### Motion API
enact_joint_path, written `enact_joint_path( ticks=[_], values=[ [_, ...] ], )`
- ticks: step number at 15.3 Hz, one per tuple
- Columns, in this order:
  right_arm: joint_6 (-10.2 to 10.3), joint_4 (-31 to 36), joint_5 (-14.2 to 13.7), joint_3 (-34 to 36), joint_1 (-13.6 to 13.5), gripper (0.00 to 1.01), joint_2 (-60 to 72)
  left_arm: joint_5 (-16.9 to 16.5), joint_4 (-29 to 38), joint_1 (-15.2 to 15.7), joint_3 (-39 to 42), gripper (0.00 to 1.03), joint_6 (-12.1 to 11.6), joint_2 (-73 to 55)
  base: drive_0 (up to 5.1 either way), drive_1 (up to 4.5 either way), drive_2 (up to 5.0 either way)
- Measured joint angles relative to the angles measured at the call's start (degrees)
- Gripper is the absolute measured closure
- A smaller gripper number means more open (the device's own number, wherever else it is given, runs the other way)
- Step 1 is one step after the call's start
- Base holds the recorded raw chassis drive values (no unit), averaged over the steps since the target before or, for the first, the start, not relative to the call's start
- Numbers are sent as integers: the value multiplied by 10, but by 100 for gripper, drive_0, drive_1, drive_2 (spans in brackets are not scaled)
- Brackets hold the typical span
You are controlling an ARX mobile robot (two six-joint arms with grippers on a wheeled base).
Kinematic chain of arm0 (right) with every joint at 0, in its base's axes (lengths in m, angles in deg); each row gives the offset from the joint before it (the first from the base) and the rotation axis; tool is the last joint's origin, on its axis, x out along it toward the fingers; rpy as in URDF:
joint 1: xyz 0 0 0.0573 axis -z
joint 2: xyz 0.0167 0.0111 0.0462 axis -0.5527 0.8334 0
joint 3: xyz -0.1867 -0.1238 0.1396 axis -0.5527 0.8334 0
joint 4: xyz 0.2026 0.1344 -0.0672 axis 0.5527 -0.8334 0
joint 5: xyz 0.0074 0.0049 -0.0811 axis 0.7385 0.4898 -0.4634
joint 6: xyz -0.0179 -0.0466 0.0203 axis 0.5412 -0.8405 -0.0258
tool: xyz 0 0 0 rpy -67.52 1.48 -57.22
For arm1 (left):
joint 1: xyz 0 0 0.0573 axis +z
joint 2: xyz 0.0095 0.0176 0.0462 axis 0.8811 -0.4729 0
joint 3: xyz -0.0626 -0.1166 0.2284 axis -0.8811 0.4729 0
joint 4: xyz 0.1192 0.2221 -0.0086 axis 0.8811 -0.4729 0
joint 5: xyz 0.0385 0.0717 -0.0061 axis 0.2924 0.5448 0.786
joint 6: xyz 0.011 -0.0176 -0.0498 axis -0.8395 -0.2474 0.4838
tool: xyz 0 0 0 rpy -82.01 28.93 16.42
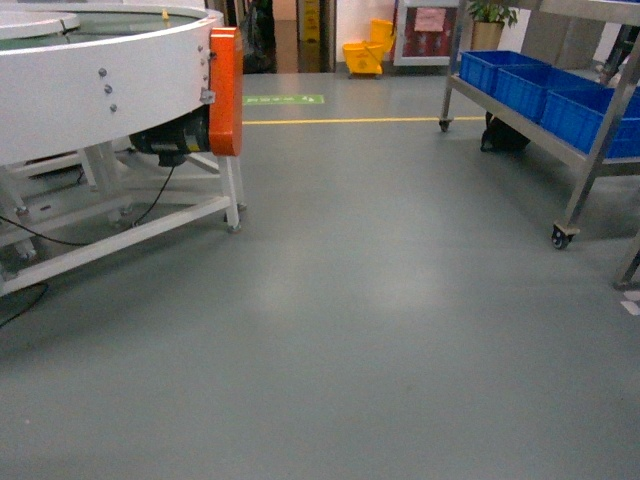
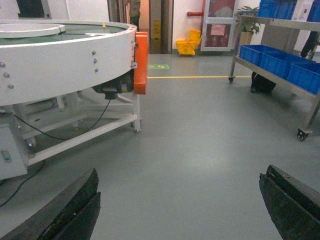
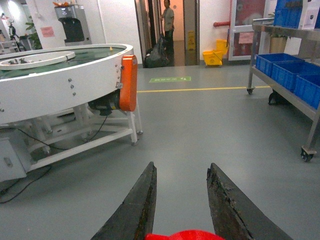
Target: Pick red block from blue box to shelf
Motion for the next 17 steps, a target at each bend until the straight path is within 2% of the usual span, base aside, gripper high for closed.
enact_joint_path(
  ticks=[4,17],
  values=[
    [0,1,0,0,0,75,0,-1,-1,0,0,5,0,0,-2,406,-409],
    [0,1,0,0,0,75,2,-1,-1,1,0,5,0,0,-6,255,-266]
  ],
)
